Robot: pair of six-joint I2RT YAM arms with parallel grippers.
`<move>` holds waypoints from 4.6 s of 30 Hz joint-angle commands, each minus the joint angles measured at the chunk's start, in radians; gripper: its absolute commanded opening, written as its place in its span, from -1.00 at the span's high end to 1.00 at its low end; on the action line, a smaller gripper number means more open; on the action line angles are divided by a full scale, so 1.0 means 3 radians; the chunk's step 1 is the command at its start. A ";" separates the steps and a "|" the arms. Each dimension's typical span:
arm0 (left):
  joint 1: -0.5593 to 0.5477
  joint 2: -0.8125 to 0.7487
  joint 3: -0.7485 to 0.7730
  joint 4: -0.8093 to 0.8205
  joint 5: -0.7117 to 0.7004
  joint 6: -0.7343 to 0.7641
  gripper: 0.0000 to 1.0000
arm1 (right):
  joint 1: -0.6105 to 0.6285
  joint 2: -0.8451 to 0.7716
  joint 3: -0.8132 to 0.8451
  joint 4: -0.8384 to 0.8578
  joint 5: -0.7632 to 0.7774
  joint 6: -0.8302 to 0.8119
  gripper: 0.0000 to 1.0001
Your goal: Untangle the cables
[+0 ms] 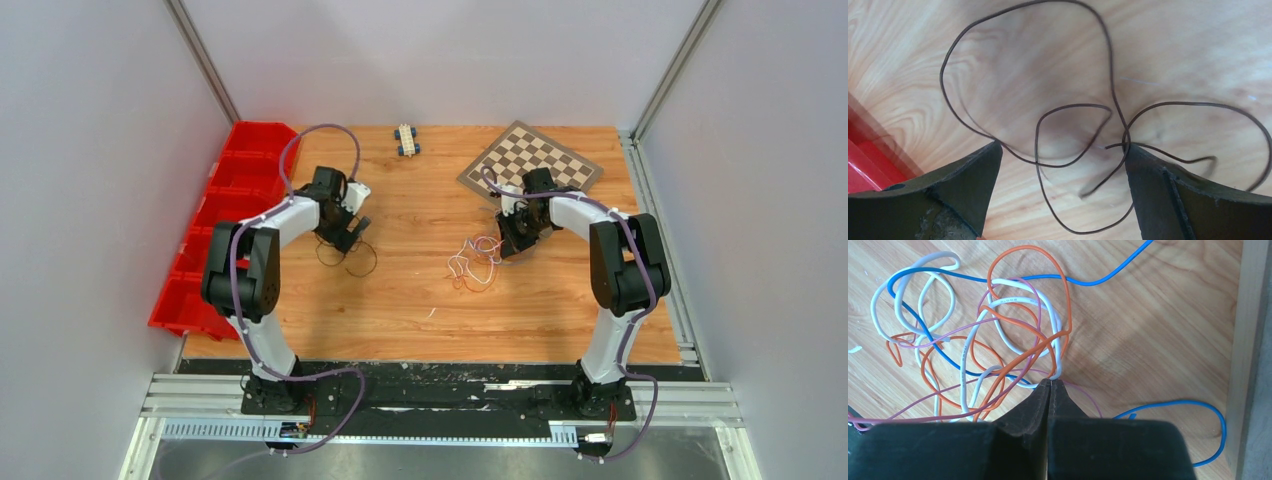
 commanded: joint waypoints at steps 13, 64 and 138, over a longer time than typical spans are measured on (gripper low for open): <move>0.0674 0.0798 0.1004 -0.0920 0.1175 -0.0250 -0.63 | -0.0032 0.0003 0.0158 -0.0032 -0.0036 -0.0038 1.00; 0.1422 0.0783 0.4164 0.0586 0.0555 -0.0720 1.00 | -0.0040 0.0012 0.0371 -0.0053 -0.0484 -0.0048 1.00; 0.1823 0.2503 0.4219 0.0579 0.0693 -0.0051 1.00 | 0.0099 0.0474 0.0670 -0.0306 -0.0280 -0.0228 1.00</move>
